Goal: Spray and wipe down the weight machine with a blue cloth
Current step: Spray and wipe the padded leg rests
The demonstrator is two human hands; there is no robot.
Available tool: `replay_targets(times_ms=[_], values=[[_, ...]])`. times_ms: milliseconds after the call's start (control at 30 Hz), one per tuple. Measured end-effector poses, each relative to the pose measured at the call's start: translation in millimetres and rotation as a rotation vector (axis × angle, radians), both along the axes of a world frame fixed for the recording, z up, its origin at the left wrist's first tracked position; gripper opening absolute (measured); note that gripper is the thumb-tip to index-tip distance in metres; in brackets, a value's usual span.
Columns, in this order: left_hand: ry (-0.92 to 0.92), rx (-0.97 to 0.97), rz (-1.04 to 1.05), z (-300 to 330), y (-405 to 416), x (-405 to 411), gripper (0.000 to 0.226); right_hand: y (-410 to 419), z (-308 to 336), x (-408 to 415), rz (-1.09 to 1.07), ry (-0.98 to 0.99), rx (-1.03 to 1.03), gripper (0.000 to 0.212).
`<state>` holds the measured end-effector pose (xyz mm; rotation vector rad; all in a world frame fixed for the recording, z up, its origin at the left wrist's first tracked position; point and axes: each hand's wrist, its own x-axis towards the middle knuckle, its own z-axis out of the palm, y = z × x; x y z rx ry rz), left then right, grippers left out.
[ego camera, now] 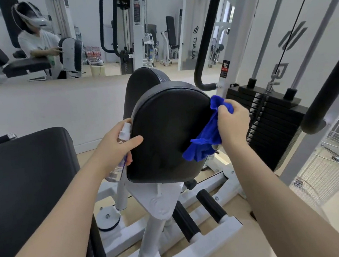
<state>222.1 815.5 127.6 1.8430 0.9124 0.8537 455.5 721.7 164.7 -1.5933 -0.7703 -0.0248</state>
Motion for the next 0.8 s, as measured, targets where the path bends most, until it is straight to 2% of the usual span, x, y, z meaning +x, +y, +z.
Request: replay_targets(times_ms=[67,133,233,333,467,533,667,733,800], values=[[0.012,0.000,0.007,1,1,1,0.046,4,14,-6,0.030,-0.127,0.053,0.021],[0.008,-0.001,0.015,1,2,2,0.046,7,16,-6,0.044,-0.167,0.135,0.023],[0.009,-0.008,0.018,1,6,1,0.044,9,-11,1,0.053,0.089,0.221,0.022],[-0.002,-0.004,0.022,0,6,-1,0.039,8,-61,-5,0.054,0.373,0.141,0.032],[-0.029,-0.008,0.023,-1,4,-3,0.038,11,-91,-31,-0.044,0.583,0.110,0.023],[-0.022,-0.003,0.020,-1,2,-3,0.038,8,-76,-31,-0.047,0.482,0.200,0.017],[-0.013,-0.008,0.021,-4,2,-1,0.039,10,-35,-29,-0.080,-0.107,0.359,0.027],[-0.016,-0.016,0.019,-2,3,1,0.040,17,-40,-32,-0.130,-0.221,0.366,0.024],[-0.027,-0.026,0.016,-2,4,-2,0.040,19,-71,-36,-0.128,-0.282,0.262,0.030]])
